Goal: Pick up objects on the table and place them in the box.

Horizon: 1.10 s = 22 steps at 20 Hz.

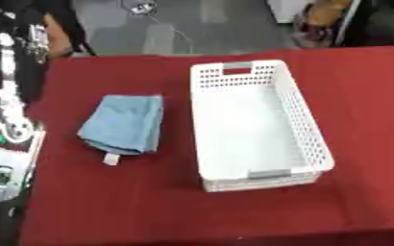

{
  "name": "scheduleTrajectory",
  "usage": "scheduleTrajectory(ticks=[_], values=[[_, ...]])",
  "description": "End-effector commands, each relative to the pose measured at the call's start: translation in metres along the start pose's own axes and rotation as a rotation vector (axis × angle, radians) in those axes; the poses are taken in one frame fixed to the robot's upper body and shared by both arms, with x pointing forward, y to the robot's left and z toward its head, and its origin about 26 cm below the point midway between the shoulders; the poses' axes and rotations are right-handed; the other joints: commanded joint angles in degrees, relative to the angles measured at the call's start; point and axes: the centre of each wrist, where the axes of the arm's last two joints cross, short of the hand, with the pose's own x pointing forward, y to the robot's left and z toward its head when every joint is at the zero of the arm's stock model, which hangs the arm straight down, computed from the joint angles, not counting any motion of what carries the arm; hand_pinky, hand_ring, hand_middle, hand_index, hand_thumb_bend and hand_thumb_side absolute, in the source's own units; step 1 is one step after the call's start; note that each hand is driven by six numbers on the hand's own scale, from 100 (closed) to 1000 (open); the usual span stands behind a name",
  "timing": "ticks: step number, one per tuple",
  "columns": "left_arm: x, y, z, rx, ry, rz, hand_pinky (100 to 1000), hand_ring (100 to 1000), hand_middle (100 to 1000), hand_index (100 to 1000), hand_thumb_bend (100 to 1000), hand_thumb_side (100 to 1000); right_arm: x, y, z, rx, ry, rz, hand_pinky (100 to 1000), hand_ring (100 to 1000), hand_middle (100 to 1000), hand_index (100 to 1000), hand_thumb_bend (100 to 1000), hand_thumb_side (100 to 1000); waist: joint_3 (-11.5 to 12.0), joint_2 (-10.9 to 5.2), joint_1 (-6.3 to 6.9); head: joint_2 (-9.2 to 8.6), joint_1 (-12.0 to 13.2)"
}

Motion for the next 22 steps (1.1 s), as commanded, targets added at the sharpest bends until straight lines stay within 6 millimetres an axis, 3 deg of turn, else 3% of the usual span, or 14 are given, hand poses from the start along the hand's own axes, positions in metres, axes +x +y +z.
scheduleTrajectory(ticks=[1, 9, 11, 12, 15, 18, 22], values=[[0.002, 0.004, -0.004, 0.009, -0.016, -0.004, 638, 802, 916, 915, 100, 1000, 0.011, -0.007, -0.007, 0.015, -0.029, 0.035, 810, 945, 881, 1000, 100, 941, 0.08, -0.43, -0.03, -0.08, 0.01], [0.002, 0.003, -0.002, -0.007, -0.011, -0.005, 639, 802, 911, 914, 100, 999, 0.011, -0.006, -0.007, 0.014, -0.029, 0.034, 810, 945, 881, 1000, 100, 940, 0.06, -0.42, 0.00, -0.08, -0.18], [0.000, 0.003, -0.003, -0.038, -0.003, -0.039, 641, 790, 877, 912, 100, 902, 0.010, -0.007, -0.006, 0.013, -0.027, 0.034, 810, 945, 881, 1000, 100, 940, -0.45, -0.38, -0.06, -0.08, -0.27], [-0.001, 0.004, -0.005, -0.069, 0.008, -0.081, 645, 789, 869, 912, 100, 890, 0.010, -0.007, -0.005, 0.010, -0.025, 0.036, 809, 945, 881, 1000, 100, 940, -0.78, -0.35, -0.09, -0.08, -0.46], [-0.008, 0.014, -0.012, -0.244, 0.051, -0.316, 713, 805, 870, 936, 119, 731, 0.010, -0.007, -0.004, 0.012, -0.017, 0.041, 809, 945, 881, 1000, 100, 939, -1.35, -0.51, 0.11, -0.08, -0.22], [-0.014, 0.030, -0.031, -0.506, 0.098, -0.640, 764, 820, 877, 952, 244, 715, 0.009, -0.008, -0.004, 0.017, -0.012, 0.043, 809, 945, 881, 1000, 100, 939, -1.84, -0.93, 0.42, -0.08, -0.06], [-0.009, 0.036, -0.058, -0.719, 0.109, -0.874, 799, 817, 880, 960, 374, 770, 0.009, -0.008, -0.003, 0.023, -0.006, 0.041, 809, 945, 881, 1000, 100, 938, -2.15, -1.24, 0.54, -0.08, 0.07]])
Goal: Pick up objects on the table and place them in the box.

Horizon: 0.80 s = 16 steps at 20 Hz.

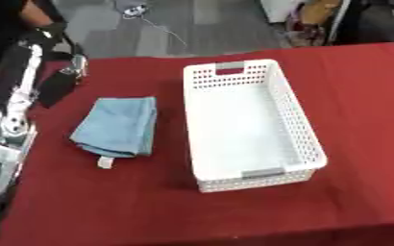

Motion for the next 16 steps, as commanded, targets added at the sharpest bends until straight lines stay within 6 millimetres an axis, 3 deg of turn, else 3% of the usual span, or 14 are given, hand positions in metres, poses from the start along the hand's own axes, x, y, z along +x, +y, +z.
scheduleTrajectory(ticks=[1, 7, 16], values=[[-0.005, 0.024, -0.012, -0.124, 0.012, -0.190, 798, 809, 882, 961, 391, 795, 0.008, -0.005, -0.005, 0.023, -0.013, 0.029, 809, 945, 881, 1000, 100, 938, -0.15, -0.66, 0.02, -0.08, 0.12], [0.002, 0.028, -0.036, -0.305, -0.029, -0.263, 777, 770, 883, 960, 467, 883, 0.007, -0.005, -0.005, 0.030, -0.013, 0.024, 810, 945, 881, 1000, 100, 938, -0.57, -0.85, 0.10, -0.08, 0.42], [0.013, 0.023, -0.067, -0.435, -0.057, -0.309, 664, 720, 884, 970, 562, 915, 0.007, -0.004, -0.005, 0.039, -0.011, 0.021, 810, 945, 881, 1000, 100, 938, -0.76, -1.02, 0.11, -0.08, 0.76]])
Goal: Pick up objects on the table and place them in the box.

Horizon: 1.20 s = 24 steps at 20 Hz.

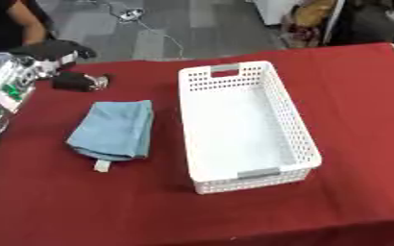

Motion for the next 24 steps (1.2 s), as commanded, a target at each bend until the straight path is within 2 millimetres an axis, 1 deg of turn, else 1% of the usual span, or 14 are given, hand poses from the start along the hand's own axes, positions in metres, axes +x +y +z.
scheduleTrajectory(ticks=[1, 2, 3, 4, 5, 6, 7, 8, 11, 17, 24], values=[[0.002, 0.012, -0.006, -0.014, 0.004, -0.051, 663, 719, 884, 970, 560, 914, 0.008, -0.006, -0.005, 0.022, -0.017, 0.027, 810, 945, 881, 1000, 100, 938, 0.03, -0.80, -0.02, -0.08, 0.71], [0.006, 0.013, -0.009, -0.021, -0.005, -0.067, 670, 730, 881, 969, 592, 930, 0.008, -0.006, -0.005, 0.023, -0.017, 0.027, 810, 945, 881, 1000, 100, 938, 0.00, -0.82, -0.04, -0.08, 0.81], [0.010, 0.014, -0.013, -0.029, -0.011, -0.082, 670, 728, 882, 969, 587, 926, 0.008, -0.005, -0.005, 0.024, -0.017, 0.026, 810, 945, 881, 1000, 100, 938, 0.02, -0.83, -0.06, -0.08, 0.84], [0.014, 0.015, -0.016, -0.037, -0.019, -0.096, 687, 741, 881, 968, 616, 949, 0.008, -0.005, -0.005, 0.025, -0.017, 0.026, 810, 945, 881, 1000, 100, 938, 0.00, -0.84, -0.07, -0.08, 0.94], [0.018, 0.015, -0.019, -0.044, -0.026, -0.109, 687, 741, 881, 968, 616, 949, 0.008, -0.005, -0.005, 0.026, -0.017, 0.025, 810, 945, 881, 1000, 100, 938, 0.00, -0.85, -0.08, -0.08, 0.97], [0.022, 0.015, -0.022, -0.050, -0.035, -0.120, 712, 752, 880, 967, 629, 957, 0.007, -0.005, -0.005, 0.026, -0.017, 0.025, 810, 945, 881, 1000, 100, 938, 0.00, -0.84, -0.08, -0.08, 0.99], [0.025, 0.016, -0.024, -0.055, -0.044, -0.130, 709, 750, 880, 967, 629, 957, 0.007, -0.005, -0.005, 0.026, -0.017, 0.025, 810, 945, 881, 1000, 100, 938, 0.00, -0.84, -0.08, -0.08, 0.98], [0.028, 0.015, -0.026, -0.060, -0.053, -0.137, 724, 756, 878, 966, 635, 967, 0.007, -0.005, -0.005, 0.026, -0.018, 0.024, 810, 945, 881, 1000, 100, 938, -0.01, -0.83, -0.07, -0.08, 0.99], [0.037, 0.013, -0.031, -0.077, -0.085, -0.150, 725, 757, 877, 965, 636, 974, 0.008, -0.005, -0.005, 0.027, -0.019, 0.023, 810, 945, 881, 1000, 100, 938, -0.07, -0.81, -0.05, -0.08, 0.98], [0.046, 0.003, -0.037, -0.119, -0.126, -0.150, 724, 758, 874, 958, 635, 1000, 0.008, -0.004, -0.006, 0.027, -0.022, 0.021, 810, 945, 881, 1000, 100, 938, -0.13, -0.80, -0.05, -0.08, 1.02], [0.046, -0.008, -0.038, -0.147, -0.144, -0.145, 725, 759, 873, 955, 631, 1000, 0.008, -0.004, -0.006, 0.027, -0.021, 0.022, 810, 945, 881, 1000, 100, 938, -0.11, -0.76, -0.06, -0.08, 1.17]])
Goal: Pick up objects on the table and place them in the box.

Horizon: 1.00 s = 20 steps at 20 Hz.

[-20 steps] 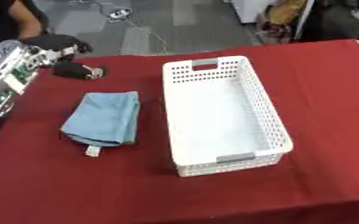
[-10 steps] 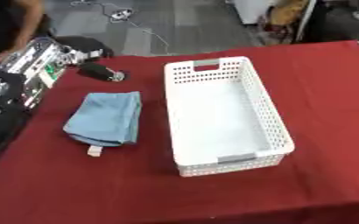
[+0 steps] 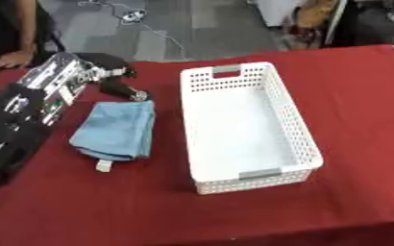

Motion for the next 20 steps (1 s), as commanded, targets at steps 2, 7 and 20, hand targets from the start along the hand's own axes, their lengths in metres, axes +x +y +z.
scheduleTrajectory(ticks=[2, 7, 20], values=[[-0.005, 0.005, 0.006, 0.016, -0.001, -0.006, 725, 759, 873, 955, 629, 1000, 0.008, -0.005, -0.006, 0.020, -0.018, 0.026, 810, 945, 881, 1000, 100, 939, -0.05, -0.55, -0.05, -0.08, 0.72], [-0.006, -0.005, 0.008, -0.005, -0.010, 0.014, 720, 755, 872, 952, 617, 1000, 0.008, -0.005, -0.006, 0.018, -0.018, 0.026, 810, 946, 882, 1000, 100, 939, -0.05, -0.54, -0.06, -0.08, 0.71], [-0.007, -0.023, 0.001, -0.063, -0.020, 0.053, 721, 752, 864, 941, 618, 1000, 0.008, -0.005, -0.006, 0.021, -0.020, 0.027, 811, 946, 882, 1000, 100, 940, -0.19, -0.42, -0.12, -0.08, 1.08]])
